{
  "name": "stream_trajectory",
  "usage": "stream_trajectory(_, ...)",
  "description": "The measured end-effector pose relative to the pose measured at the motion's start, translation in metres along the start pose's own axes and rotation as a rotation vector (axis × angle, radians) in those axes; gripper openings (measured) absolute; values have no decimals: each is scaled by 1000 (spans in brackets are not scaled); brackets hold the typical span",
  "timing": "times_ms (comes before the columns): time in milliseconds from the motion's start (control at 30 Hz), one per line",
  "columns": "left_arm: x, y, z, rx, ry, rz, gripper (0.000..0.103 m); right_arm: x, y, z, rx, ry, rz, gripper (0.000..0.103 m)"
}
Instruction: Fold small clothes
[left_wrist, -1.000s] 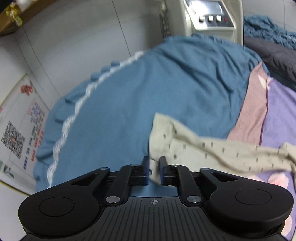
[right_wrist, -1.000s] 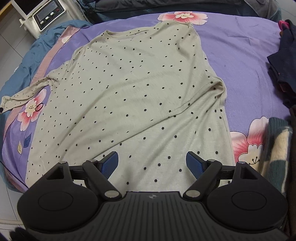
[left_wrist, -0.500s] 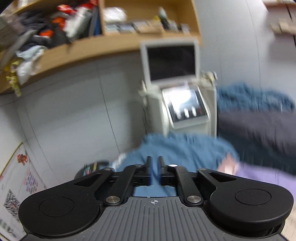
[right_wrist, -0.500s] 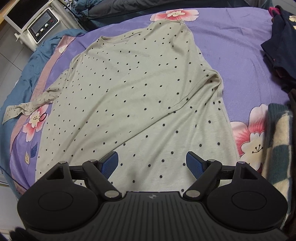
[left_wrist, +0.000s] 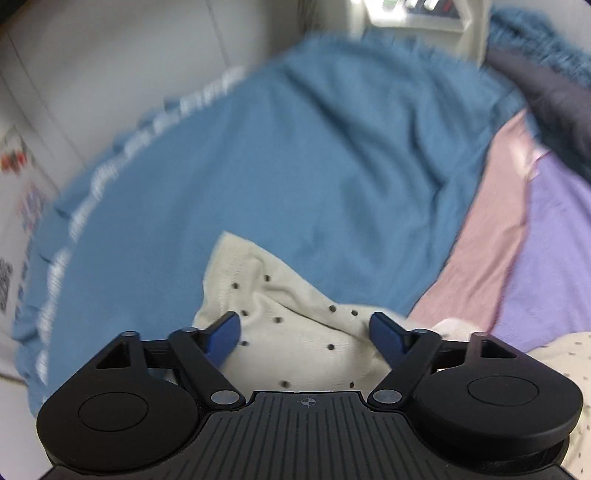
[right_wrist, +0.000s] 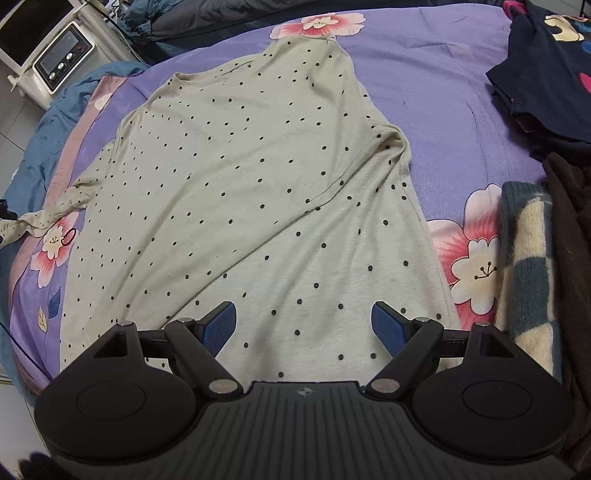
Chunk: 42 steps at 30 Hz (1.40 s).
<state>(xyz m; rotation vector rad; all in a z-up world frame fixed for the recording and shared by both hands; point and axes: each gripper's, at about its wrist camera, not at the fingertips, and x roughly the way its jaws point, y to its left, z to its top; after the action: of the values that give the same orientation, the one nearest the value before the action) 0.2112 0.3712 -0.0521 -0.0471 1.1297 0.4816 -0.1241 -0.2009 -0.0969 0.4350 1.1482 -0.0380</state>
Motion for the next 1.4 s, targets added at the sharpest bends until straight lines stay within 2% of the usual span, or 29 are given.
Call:
stream_trajectory(33, 9, -1, 1, 8, 27, 37, 103, -1, 3, -1, 0, -5, -2, 83)
stream_trajectory(100, 22, -9, 2, 52, 31, 115, 103, -3, 9, -5, 6, -20, -4, 83)
stream_trajectory(200, 24, -23, -1, 108, 11, 173, 101, -10, 11, -14, 24, -41, 0, 83)
stream_trajectory(267, 17, -27, -3, 99, -14, 178, 84, -14, 5, -19, 38, -43, -7, 83)
stream_trajectory(333, 3, -27, -3, 56, -60, 160, 73, -18, -4, -24, 66, -52, -29, 83)
stream_trajectory(433, -28, -31, -3, 37, -161, 95, 66, -20, -21, -25, 151, -64, -36, 84)
stream_trajectory(533, -81, -53, -4, 87, -324, -95, 66, -20, -32, -21, 218, -77, -19, 83)
stream_trajectory(600, -127, -86, -14, 226, -436, -214, 66, -20, -34, -17, 219, -84, -11, 83)
stream_trajectory(667, -177, -122, -41, 360, -518, -386, 66, -19, -32, -13, 202, -91, -6, 83)
stream_trajectory(700, -203, -142, -60, 440, -542, -503, 66, -19, -31, -12, 196, -93, -2, 83)
stream_trajectory(767, -246, -183, -112, 633, -575, -684, 66, -19, -31, -11, 193, -92, 7, 83)
stream_trajectory(833, -276, -221, -181, 873, -580, -859, 67, -19, -34, -12, 193, -87, 8, 83)
stream_trajectory(867, -285, -235, -216, 976, -564, -936, 68, -20, -36, -14, 197, -85, 6, 83)
stream_trajectory(933, -286, -256, -281, 1166, -461, -1040, 78, -23, -43, -17, 205, -87, -5, 83)
stream_trajectory(1000, -276, -267, -334, 1300, -324, -1052, 84, -27, -49, -21, 188, -86, -32, 83)
stream_trajectory(1067, -256, -265, -364, 1343, -232, -1018, 101, -30, -51, -23, 148, -87, -50, 83)
stream_trajectory(1100, -246, -261, -372, 1339, -191, -980, 103, -31, -52, -24, 129, -87, -56, 83)
stream_trajectory(1167, -224, -248, -372, 1287, -128, -917, 103, -29, -53, -23, 111, -81, -44, 83)
stream_trajectory(1267, -204, -230, -356, 1123, -32, -903, 103, -21, -49, -20, 93, -67, -4, 83)
stream_trajectory(1400, -190, -212, -328, 993, -76, -769, 103, -12, -35, -12, -24, -73, -23, 81)
